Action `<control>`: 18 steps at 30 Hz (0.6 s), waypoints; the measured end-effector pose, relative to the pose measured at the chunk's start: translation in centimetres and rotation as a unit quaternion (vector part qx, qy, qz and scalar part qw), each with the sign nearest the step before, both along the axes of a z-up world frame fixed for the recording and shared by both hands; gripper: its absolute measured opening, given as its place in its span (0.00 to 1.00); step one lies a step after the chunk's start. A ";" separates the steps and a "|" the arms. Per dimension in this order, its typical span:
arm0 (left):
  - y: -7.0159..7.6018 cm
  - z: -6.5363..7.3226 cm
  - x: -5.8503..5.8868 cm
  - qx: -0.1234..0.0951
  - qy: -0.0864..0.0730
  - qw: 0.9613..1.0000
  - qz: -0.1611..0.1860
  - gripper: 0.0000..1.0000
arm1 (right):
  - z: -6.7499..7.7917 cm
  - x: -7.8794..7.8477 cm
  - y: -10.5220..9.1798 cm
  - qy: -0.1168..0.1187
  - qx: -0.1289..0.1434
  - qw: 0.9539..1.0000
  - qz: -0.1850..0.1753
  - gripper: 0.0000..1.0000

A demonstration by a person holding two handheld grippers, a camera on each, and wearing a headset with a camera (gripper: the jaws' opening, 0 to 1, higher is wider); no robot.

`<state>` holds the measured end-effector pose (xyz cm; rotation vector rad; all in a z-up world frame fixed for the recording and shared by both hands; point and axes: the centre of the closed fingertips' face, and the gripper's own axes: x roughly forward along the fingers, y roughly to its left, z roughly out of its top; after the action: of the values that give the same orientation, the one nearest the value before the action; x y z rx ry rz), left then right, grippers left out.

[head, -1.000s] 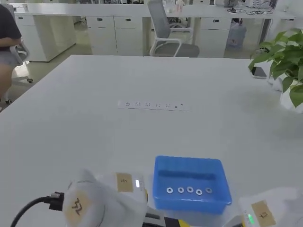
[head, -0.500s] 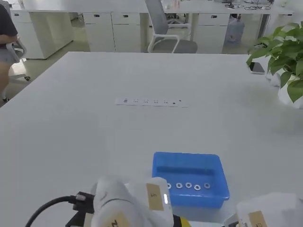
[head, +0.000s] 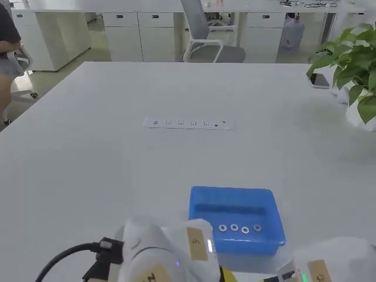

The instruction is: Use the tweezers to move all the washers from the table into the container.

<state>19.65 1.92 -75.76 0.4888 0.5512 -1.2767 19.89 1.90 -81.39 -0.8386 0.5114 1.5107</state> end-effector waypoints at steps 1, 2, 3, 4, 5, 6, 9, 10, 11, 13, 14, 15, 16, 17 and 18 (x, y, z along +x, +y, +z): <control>0.0 0.0 0.0 0.001 0.002 1.000 0.001 0.05 | 0.0 0.0 0.0 0.000 0.000 1.000 0.000 0.03; 0.1 -0.1 0.0 0.004 0.000 1.000 -0.001 0.04 | 0.0 0.1 0.0 -0.002 0.000 1.000 0.000 0.03; 0.2 -0.1 0.1 0.007 -0.004 1.000 -0.003 0.03 | 0.0 0.0 0.0 -0.001 0.000 1.000 -0.001 0.03; 0.2 -0.1 0.1 0.010 -0.008 1.000 -0.005 0.03 | 0.0 0.0 0.0 0.000 0.002 1.000 -0.001 0.03; 0.2 -0.1 0.1 0.012 -0.007 1.000 -0.005 0.02 | 0.0 0.0 0.0 0.000 0.002 1.000 -0.001 0.03; 0.1 -0.1 0.0 0.014 -0.007 1.000 -0.007 0.01 | 0.0 0.1 0.0 -0.001 0.001 1.000 -0.001 0.03; 0.1 -0.3 0.0 0.021 -0.010 1.000 -0.012 0.00 | 0.0 0.1 0.0 -0.001 0.002 1.000 -0.003 0.03; 0.1 -0.4 0.0 0.022 -0.012 1.000 -0.012 0.01 | 0.0 0.1 -0.1 0.001 0.001 1.000 -0.004 0.03; 0.1 -0.4 0.0 0.021 -0.011 1.000 -0.012 0.01 | 0.0 0.1 -0.1 0.000 0.001 1.000 -0.003 0.03; 0.2 -0.5 0.0 0.022 -0.007 1.000 -0.011 0.00 | 0.0 0.1 -0.1 -0.002 0.001 1.000 -0.003 0.03; 0.2 -0.5 0.0 0.024 -0.008 1.000 -0.012 0.00 | -0.1 0.1 -0.1 -0.001 0.001 1.000 -0.003 0.03; 0.4 -0.6 0.0 0.029 -0.009 0.999 -0.013 0.00 | -0.1 0.1 -0.1 -0.001 0.002 1.000 -0.004 0.03; 0.3 -0.5 0.0 0.025 -0.010 1.000 -0.014 0.00 | -0.1 0.1 -0.1 0.000 0.002 1.000 -0.005 0.03; 0.3 -0.2 0.0 0.018 -0.009 1.000 -0.013 0.00 | -0.1 0.0 -0.1 0.002 0.001 1.000 -0.006 0.03; 0.2 0.1 0.0 0.011 -0.006 1.000 -0.013 0.00 | -0.2 0.0 -0.1 0.003 0.002 1.000 -0.007 0.03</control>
<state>19.60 2.10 -75.71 0.5232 0.5504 -1.2918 19.89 1.79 -81.56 -0.8265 0.5182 1.5014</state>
